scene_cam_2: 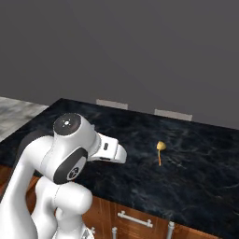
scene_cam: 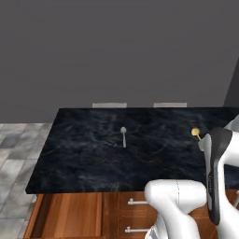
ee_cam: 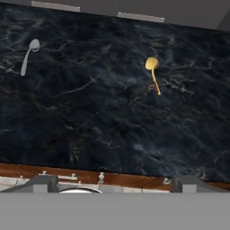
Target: Organize the utensils by type. Pick up the wooden spoons from the counter and place them in the open cabinet. Then pick up the metallic utensils from the counter and place them in the open drawer.
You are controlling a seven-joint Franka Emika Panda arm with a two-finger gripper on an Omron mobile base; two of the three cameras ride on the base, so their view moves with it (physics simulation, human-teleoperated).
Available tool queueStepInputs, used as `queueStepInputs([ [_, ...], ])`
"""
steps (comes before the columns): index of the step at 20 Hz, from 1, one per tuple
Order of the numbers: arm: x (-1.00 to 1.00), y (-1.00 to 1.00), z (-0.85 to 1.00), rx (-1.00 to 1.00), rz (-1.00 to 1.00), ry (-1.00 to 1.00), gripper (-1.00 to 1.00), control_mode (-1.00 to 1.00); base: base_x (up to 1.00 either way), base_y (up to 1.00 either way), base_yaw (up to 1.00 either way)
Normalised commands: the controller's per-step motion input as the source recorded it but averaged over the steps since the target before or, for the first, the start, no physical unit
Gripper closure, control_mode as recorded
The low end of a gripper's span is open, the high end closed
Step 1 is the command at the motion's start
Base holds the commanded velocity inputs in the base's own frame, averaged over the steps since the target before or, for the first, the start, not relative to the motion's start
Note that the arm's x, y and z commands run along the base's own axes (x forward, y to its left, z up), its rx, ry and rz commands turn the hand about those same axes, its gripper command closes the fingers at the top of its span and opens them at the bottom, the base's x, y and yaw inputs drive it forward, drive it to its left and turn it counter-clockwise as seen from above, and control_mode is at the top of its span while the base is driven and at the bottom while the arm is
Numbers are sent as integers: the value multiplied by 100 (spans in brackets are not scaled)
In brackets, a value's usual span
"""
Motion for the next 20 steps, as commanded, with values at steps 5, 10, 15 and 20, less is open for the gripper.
queueStepInputs([
  [5,0,0,0,0,0,0,-100,100,57,0,0],
  [10,68,-12,0,9,0,3,-100,-100,0,0,0],
  [15,89,-12,-1,3,0,11,-100,-100,0,0,0],
  [20,75,-18,-13,-11,0,22,-100,-100,0,0,0],
])
